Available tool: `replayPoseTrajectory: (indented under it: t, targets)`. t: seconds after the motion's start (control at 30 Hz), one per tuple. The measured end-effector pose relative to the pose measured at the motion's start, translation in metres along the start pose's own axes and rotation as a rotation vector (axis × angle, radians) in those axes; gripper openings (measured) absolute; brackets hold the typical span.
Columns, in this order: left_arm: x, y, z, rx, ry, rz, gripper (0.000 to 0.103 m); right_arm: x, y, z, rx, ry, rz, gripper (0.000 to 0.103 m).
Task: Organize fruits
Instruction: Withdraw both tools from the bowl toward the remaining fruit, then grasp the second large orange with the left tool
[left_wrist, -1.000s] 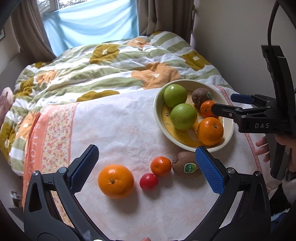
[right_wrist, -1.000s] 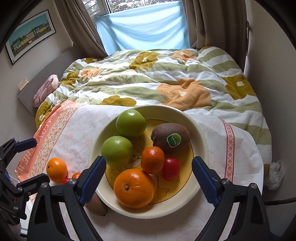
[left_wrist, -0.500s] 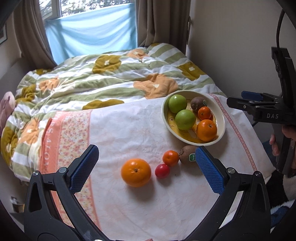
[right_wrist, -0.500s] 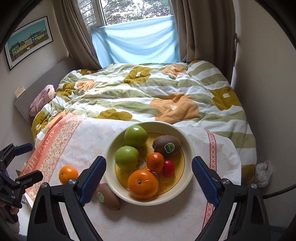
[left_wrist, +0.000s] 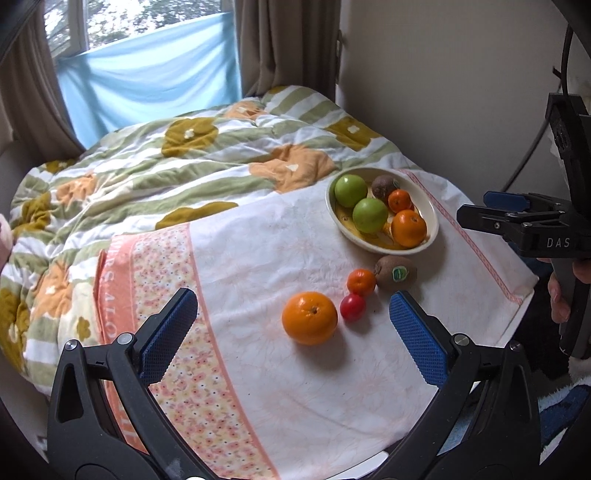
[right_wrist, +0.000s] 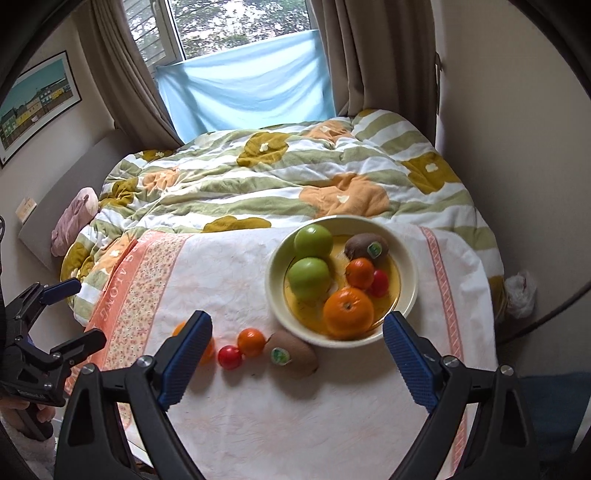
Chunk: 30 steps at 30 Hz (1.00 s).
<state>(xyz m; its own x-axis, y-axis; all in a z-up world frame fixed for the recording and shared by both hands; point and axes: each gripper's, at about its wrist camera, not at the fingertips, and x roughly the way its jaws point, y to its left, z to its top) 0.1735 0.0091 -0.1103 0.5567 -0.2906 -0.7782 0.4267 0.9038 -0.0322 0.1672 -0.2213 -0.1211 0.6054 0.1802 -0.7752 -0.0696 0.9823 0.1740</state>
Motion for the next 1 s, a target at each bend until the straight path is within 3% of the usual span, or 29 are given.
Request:
replayPoseTrajectory:
  t: [0.27, 0.5, 0.77, 1.0]
  targets:
    - [0.032, 0.02, -0.015, 0.098, 0.051, -0.099, 0.103, 0.02, 0.03, -0.029, 0.102, 0.031, -0.066, 0.093]
    - [0.076, 0.016, -0.02, 0.22, 0.074, -0.191, 0.103, 0.051, 0.04, -0.052, 0.19, 0.059, -0.117, 0.093]
    - [0.119, 0.002, -0.028, 0.292, 0.122, -0.266, 0.103, 0.079, 0.044, -0.068, 0.278, 0.072, -0.114, 0.093]
    - [0.145, -0.011, -0.031, 0.329, 0.152, -0.28, 0.097, 0.092, 0.042, -0.073, 0.323, 0.077, -0.106, 0.093]
